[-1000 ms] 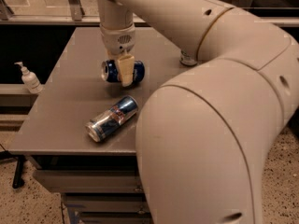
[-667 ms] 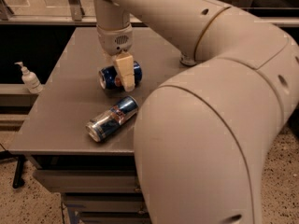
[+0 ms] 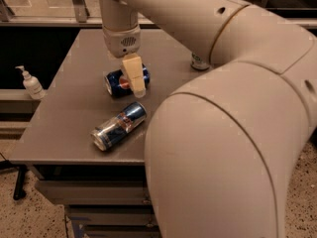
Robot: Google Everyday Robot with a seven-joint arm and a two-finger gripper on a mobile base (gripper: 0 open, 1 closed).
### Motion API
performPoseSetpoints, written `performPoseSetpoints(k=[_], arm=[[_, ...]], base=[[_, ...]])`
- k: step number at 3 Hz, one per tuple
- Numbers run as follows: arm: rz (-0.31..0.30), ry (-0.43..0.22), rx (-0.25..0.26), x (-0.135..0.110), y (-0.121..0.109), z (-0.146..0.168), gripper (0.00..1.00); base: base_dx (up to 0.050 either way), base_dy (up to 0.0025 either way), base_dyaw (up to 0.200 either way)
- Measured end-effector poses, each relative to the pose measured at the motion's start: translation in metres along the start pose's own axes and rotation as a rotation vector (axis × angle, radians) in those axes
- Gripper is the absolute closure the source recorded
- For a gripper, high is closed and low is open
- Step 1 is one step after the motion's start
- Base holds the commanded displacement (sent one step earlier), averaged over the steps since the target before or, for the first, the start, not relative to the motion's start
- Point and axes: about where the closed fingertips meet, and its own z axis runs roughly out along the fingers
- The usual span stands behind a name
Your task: Knock pepsi can over
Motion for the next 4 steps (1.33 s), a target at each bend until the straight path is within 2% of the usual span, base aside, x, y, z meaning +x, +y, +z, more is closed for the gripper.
performPoseSetpoints(k=[2,4], arm=[[0.024,-0.005,0.007,0.003,0.006,-0.003,0.0],[-0.029,0.008,-0.037,-0.011,0.013,0.011,0.0]], base=[[0.0,0.0,0.0],[0.0,0.0,0.0]])
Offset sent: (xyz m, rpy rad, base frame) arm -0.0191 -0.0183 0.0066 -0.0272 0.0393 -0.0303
